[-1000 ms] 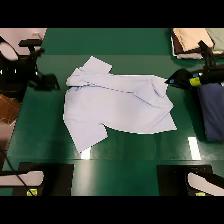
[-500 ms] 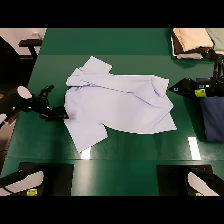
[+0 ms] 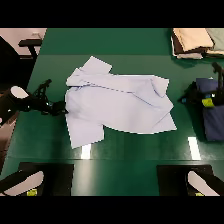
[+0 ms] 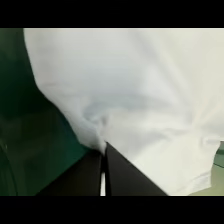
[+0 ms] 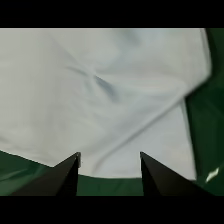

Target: Fold the shirts.

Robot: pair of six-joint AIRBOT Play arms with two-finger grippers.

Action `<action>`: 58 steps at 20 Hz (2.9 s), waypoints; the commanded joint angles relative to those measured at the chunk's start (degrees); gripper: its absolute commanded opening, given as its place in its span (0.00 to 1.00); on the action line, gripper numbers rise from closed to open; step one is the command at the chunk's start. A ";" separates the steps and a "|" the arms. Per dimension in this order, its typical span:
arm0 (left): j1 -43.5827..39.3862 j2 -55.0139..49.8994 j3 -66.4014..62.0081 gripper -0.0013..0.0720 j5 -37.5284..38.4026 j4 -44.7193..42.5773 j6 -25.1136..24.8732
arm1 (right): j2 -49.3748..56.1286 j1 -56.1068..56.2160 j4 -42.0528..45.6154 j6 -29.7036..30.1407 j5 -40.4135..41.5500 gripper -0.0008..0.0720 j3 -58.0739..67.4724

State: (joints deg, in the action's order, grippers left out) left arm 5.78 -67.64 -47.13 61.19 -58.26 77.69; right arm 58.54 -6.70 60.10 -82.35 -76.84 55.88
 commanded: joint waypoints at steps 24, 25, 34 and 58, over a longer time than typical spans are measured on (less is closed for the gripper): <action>0.02 18.71 -14.51 0.04 3.74 -0.22 2.01 | 1.36 5.84 2.14 -0.13 14.71 0.03 2.75; 0.02 20.76 -19.58 0.04 4.17 -0.20 2.08 | -1.49 5.68 3.15 -0.13 14.71 0.03 7.02; 0.02 24.55 -67.71 0.04 5.64 -0.20 6.56 | -17.70 -1.68 4.61 -0.09 11.54 0.03 40.59; 0.02 -24.33 -45.90 0.04 3.63 0.33 4.74 | 37.77 11.04 18.82 -5.68 2.05 0.03 47.58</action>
State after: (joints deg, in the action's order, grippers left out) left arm 5.76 -84.36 -93.14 71.90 -58.35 83.90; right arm 88.66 4.64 78.39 -87.92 -79.05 100.75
